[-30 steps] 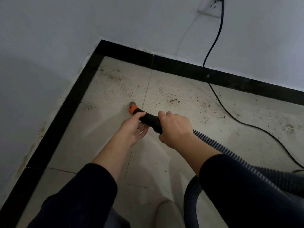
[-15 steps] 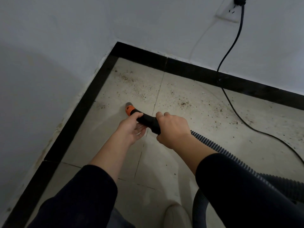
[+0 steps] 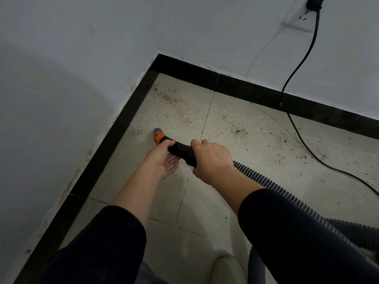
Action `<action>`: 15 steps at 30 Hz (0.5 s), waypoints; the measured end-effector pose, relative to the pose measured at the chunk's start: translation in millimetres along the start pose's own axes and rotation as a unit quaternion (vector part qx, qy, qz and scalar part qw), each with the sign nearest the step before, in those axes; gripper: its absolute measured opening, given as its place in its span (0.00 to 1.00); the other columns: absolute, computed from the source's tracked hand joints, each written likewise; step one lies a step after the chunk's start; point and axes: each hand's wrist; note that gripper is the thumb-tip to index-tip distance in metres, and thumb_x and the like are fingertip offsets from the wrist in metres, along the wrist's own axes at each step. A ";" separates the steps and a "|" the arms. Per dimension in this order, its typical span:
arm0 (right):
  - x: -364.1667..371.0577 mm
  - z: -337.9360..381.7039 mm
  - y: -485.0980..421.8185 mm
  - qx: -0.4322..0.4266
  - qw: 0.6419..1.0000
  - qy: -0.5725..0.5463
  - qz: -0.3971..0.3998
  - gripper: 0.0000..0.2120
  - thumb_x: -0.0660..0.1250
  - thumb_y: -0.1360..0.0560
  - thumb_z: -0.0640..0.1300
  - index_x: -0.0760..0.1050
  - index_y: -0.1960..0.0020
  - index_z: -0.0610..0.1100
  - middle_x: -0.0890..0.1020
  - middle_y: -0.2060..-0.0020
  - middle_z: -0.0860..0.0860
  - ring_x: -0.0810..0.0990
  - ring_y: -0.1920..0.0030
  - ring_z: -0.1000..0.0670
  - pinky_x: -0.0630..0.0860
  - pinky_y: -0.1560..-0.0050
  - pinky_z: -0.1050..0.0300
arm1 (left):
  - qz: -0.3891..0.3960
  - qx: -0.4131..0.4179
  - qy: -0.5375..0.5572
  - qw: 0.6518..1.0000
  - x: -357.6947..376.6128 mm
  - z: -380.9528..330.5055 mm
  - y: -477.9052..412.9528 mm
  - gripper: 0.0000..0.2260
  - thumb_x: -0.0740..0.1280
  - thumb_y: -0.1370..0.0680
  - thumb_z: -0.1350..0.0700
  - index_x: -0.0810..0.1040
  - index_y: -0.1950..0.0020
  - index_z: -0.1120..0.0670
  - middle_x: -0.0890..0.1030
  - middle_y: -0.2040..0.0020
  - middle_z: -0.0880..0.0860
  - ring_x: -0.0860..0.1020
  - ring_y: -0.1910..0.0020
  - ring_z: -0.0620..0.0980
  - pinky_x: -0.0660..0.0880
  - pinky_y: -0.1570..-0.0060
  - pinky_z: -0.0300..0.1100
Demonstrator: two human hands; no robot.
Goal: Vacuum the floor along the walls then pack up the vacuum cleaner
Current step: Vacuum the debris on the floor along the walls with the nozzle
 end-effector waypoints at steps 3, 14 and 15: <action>-0.5 4.6 -1.5 0.001 1.000 -0.001 0.003 0.20 0.67 0.25 0.44 0.66 0.37 0.45 0.75 0.49 0.47 0.70 0.59 0.47 0.66 0.62 0.53 | -0.003 0.004 -0.009 1.000 -6.9 -1.3 0.7 0.12 0.66 0.21 0.54 0.75 0.39 0.56 0.82 0.48 0.57 0.81 0.50 0.51 0.76 0.56 0.45; -0.9 22.5 -9.4 -0.021 1.000 -0.008 -0.001 0.20 0.67 0.25 0.44 0.66 0.36 0.45 0.75 0.49 0.47 0.77 0.52 0.45 0.66 0.60 0.53 | -0.020 0.019 -0.008 1.000 -27.1 -5.4 1.8 0.13 0.66 0.21 0.54 0.74 0.38 0.55 0.82 0.49 0.56 0.81 0.52 0.49 0.76 0.57 0.45; -1.1 24.0 -9.9 -0.023 1.000 -0.008 0.000 0.20 0.67 0.25 0.44 0.66 0.36 0.45 0.75 0.49 0.47 0.77 0.52 0.45 0.67 0.60 0.53 | -0.021 0.019 -0.006 1.000 -28.8 -5.9 1.3 0.13 0.66 0.21 0.54 0.74 0.38 0.55 0.82 0.49 0.56 0.81 0.52 0.49 0.76 0.57 0.45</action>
Point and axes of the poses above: each hand's wrist, its own y-axis away from the middle knuckle, its own x-axis out of the palm, z = x × y
